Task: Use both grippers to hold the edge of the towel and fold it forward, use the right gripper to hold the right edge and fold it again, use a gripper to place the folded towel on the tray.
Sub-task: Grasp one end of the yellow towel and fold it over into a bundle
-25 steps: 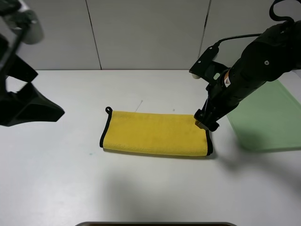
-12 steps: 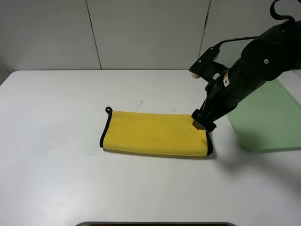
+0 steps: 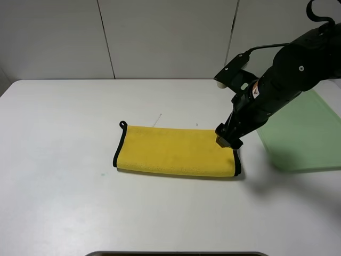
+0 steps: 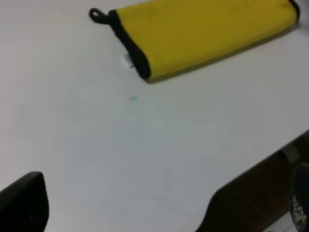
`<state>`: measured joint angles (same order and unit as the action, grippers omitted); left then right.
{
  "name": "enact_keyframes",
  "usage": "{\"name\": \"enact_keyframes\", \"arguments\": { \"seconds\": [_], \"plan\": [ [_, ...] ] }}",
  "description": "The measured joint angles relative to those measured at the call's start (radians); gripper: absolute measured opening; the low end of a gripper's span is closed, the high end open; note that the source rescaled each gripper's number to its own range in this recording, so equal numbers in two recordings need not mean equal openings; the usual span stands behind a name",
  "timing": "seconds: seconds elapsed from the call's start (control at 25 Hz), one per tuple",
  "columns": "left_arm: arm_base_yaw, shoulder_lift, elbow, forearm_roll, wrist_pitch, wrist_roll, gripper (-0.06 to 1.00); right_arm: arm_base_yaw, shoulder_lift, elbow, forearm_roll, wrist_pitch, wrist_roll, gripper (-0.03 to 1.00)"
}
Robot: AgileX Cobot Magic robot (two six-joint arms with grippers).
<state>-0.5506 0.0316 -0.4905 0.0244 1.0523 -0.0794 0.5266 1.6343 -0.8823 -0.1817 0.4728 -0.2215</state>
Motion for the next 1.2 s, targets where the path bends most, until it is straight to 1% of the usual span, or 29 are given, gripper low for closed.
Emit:
{"name": "enact_keyframes", "arguments": {
  "seconds": [0.16, 0.52, 0.6, 0.76, 0.96, 1.12, 1.2],
  "plan": [
    [0.0, -0.009, 0.0, 0.031, 0.002, -0.033, 1.0, 0.0, 0.0, 0.0, 0.009, 0.0, 0.0, 1.0],
    [0.001, -0.009, 0.0, 0.034, 0.002, -0.038, 1.0, 0.0, 0.0, 0.0, 0.021, 0.0, 0.0, 1.0],
    [0.019, -0.009, 0.0, 0.035, 0.002, -0.038, 1.0, 0.0, 0.0, 0.0, 0.037, 0.0, 0.007, 1.0],
    [0.118, -0.009, 0.0, 0.035, 0.002, -0.039, 1.0, 0.0, 0.0, 0.0, 0.1, 0.0, 0.06, 1.0],
    [0.291, -0.009, 0.0, 0.035, 0.002, -0.039, 1.0, 0.0, 0.0, 0.0, 0.17, 0.0, 0.175, 1.0],
    [0.405, -0.009, 0.0, 0.035, 0.002, -0.039, 1.0, 0.0, 0.0, 0.0, 0.193, 0.0, 0.333, 1.0],
    [0.448, -0.009, 0.0, 0.035, 0.002, -0.039, 1.0, 0.0, 0.0, 0.0, 0.193, 0.0, 0.416, 1.0]
  ]
}}
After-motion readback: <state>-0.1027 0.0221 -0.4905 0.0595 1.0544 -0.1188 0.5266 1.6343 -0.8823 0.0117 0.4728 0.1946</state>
